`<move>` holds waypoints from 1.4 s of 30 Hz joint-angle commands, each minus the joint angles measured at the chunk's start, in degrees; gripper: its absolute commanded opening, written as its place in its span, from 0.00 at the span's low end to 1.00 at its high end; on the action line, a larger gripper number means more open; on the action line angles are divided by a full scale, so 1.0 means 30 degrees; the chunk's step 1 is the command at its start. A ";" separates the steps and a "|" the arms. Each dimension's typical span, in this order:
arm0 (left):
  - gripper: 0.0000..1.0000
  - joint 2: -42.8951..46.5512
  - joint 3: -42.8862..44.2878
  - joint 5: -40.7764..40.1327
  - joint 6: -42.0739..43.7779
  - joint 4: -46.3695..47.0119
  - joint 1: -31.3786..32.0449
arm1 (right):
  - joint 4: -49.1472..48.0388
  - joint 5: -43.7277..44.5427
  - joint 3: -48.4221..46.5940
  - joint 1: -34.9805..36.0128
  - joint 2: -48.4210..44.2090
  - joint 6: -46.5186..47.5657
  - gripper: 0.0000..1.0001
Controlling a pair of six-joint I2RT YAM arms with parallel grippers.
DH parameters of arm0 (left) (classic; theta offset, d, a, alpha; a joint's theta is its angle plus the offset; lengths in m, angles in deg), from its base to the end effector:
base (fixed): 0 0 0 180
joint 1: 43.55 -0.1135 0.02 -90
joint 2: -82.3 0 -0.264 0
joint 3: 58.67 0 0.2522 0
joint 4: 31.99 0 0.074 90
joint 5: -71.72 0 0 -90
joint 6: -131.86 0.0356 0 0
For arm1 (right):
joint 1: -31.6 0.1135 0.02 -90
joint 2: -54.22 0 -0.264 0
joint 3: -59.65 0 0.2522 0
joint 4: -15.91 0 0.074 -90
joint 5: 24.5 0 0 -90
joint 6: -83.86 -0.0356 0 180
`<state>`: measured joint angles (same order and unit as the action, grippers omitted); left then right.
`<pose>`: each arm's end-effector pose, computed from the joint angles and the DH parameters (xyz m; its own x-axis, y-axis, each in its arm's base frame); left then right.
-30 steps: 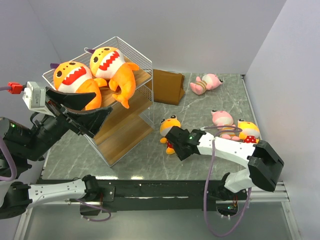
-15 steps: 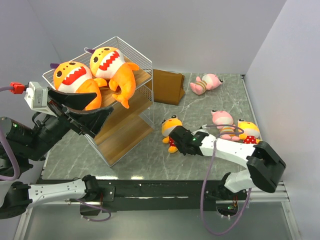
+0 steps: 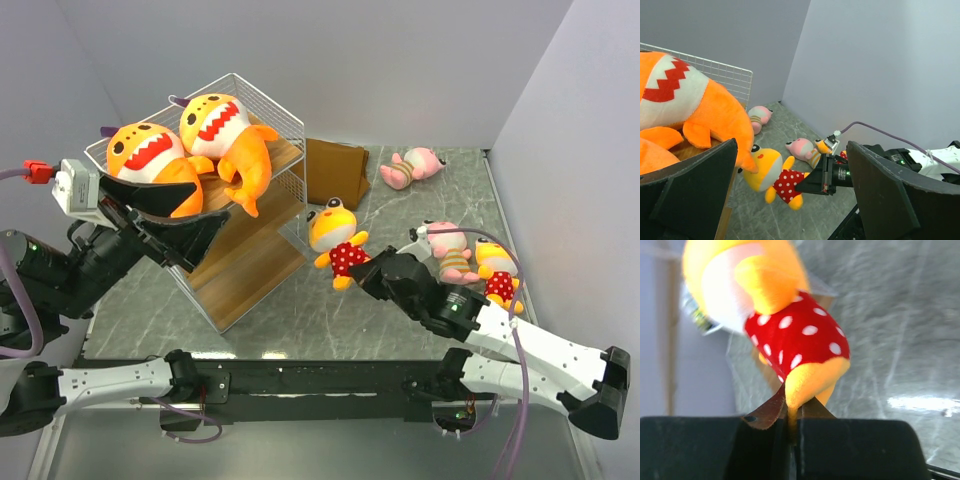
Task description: Place and organize the stuffed toys onto the shelf
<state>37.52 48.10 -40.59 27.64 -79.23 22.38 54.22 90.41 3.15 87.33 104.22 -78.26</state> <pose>0.0346 -0.0442 0.5493 -0.0701 -0.4004 -0.9137 0.6992 0.6336 -0.3312 0.1201 0.1496 0.2883 -0.6126 0.6338 -0.4722 0.1142 0.6622 0.7406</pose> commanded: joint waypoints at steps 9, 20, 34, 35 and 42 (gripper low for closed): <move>0.96 -0.0573 0.0608 0.0345 0.0140 0.0758 0.0054 | -0.3469 -0.2883 -0.3035 0.2399 0.0879 0.2330 0.00; 0.96 -0.0633 0.1047 0.0901 0.0169 0.0669 0.0054 | -0.2530 -0.1388 -0.4357 0.4452 0.0621 0.1715 0.00; 0.96 -0.0310 0.0519 0.0960 0.0111 0.0875 0.0054 | -0.2531 -0.2472 -0.6112 0.5213 0.1614 0.2506 0.00; 0.96 -0.0339 0.0577 0.0960 0.0081 0.0817 0.0054 | -0.2618 -0.2501 -0.6201 0.5272 0.1789 0.2535 0.00; 0.97 -0.0339 0.0988 0.0931 0.0139 0.0611 0.0054 | -0.2534 -0.2794 -0.7459 0.6063 0.2903 0.2594 0.00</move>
<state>36.43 49.13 -38.64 27.60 -78.99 22.38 49.46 82.43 -14.14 103.83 111.80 -71.63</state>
